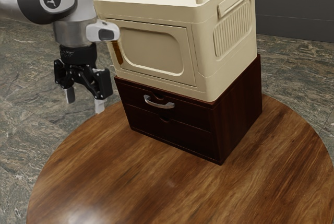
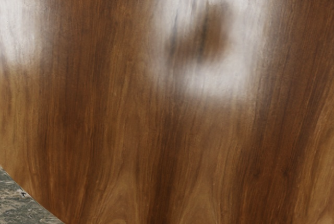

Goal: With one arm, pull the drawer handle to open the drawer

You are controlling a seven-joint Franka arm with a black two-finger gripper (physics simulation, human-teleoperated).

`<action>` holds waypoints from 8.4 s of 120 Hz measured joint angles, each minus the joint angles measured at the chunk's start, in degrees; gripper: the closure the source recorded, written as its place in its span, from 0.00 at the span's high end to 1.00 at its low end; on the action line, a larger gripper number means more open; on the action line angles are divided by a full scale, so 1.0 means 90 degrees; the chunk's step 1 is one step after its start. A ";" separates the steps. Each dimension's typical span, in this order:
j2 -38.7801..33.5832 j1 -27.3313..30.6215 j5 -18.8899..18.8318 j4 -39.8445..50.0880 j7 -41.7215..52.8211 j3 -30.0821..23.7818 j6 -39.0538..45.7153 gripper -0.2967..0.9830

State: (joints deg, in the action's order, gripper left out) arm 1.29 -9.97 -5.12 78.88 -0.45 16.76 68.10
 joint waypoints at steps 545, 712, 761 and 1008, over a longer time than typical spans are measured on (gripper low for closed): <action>-0.1046 -0.0150 0.0994 0.4451 1.0779 -0.0069 0.8355 0.31; -0.1303 -0.0284 0.1011 0.4656 1.0833 -0.0016 0.8282 0.23; -0.1516 -0.0284 0.1003 0.4851 1.0843 -0.0016 0.8277 0.20; -0.2508 -0.0297 0.0947 0.5663 1.0897 0.0078 0.7833 0.22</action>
State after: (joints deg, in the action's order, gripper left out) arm -21.29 -12.65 3.41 129.85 97.63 17.46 138.60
